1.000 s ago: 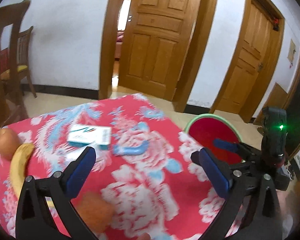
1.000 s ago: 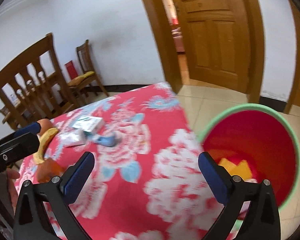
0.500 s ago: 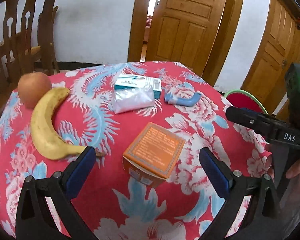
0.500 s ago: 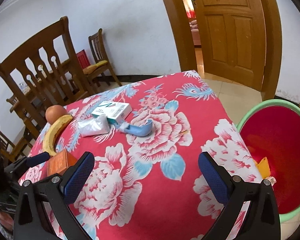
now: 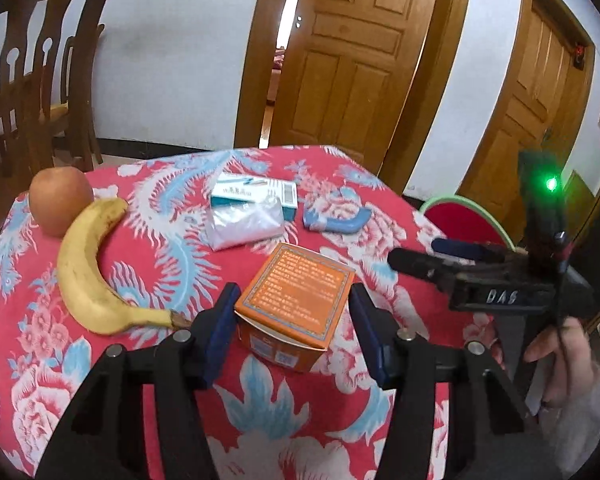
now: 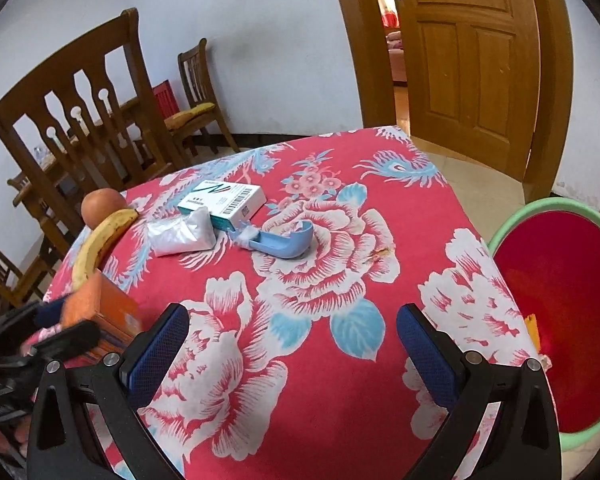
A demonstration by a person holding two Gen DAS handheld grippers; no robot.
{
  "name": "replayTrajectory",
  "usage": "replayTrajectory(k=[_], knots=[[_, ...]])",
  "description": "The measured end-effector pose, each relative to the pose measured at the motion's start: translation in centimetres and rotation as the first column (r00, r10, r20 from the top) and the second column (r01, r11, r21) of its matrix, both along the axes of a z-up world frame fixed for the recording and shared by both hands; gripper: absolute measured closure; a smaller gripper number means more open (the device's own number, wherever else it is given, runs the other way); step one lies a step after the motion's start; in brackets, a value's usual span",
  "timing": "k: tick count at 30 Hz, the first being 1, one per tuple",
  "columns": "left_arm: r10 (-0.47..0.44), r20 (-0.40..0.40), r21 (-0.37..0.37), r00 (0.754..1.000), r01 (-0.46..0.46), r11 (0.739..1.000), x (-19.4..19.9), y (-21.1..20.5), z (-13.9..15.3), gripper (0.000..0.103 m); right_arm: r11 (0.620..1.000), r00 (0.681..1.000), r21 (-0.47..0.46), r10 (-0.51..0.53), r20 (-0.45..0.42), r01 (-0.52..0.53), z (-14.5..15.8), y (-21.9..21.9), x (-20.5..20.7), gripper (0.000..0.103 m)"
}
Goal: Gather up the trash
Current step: 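Grasp the orange cardboard box with the left tool while the right tool grasps the blue plastic item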
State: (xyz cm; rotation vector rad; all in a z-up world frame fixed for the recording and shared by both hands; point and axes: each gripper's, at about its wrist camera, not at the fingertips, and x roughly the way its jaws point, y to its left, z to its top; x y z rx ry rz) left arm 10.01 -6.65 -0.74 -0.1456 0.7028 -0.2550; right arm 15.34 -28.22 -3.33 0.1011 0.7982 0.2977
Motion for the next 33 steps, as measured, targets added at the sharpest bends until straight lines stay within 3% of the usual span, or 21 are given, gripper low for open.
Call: replayTrajectory(k=[10,13,16,17,21,22,26,28,33], knots=[[0.046,0.013,-0.021,0.999,-0.046,0.999,3.9,1.6,0.8,0.046,1.0,1.0,0.026,-0.004,-0.01,0.004,0.1,-0.3,1.5,0.0],[0.105,0.044,-0.01,0.993,-0.105,0.994,4.1,1.7,0.1,0.046,0.996,1.0,0.088,-0.007,0.018,0.005,0.9,-0.6,2.8,0.0],[0.095,0.056,-0.003,0.994,-0.095,0.995,3.9,1.5,-0.3,0.046,0.993,1.0,0.118,-0.004,0.014,0.002,0.9,-0.3,4.2,0.003],[0.09,0.054,-0.009,0.995,-0.089,0.996,3.9,1.5,-0.3,0.046,0.994,1.0,0.112,0.0,0.007,-0.001,0.7,0.1,4.7,0.007],[0.09,0.027,-0.044,0.996,-0.089,0.995,3.9,2.0,-0.9,0.046,1.0,0.999,-0.006,-0.017,-0.05,0.017,-0.5,1.6,6.1,0.062],[0.09,0.02,-0.054,0.996,-0.089,0.995,3.8,2.1,-1.0,0.046,0.999,0.998,-0.025,-0.024,-0.064,0.023,-0.9,1.9,6.5,0.067],[0.093,0.027,-0.051,0.995,-0.092,0.995,3.5,2.2,-1.0,0.046,1.0,0.999,0.012,-0.004,-0.05,0.005,-0.7,2.3,6.7,0.074],[0.091,0.021,-0.06,0.996,-0.09,0.994,3.5,2.4,-1.1,0.046,1.0,1.0,0.012,0.003,-0.03,-0.003,-0.5,2.5,6.5,0.093],[0.094,0.008,-0.06,0.996,-0.094,0.994,3.7,2.4,-1.5,0.046,0.998,0.999,0.045,0.037,-0.011,-0.036,-0.2,2.3,5.9,0.096]])
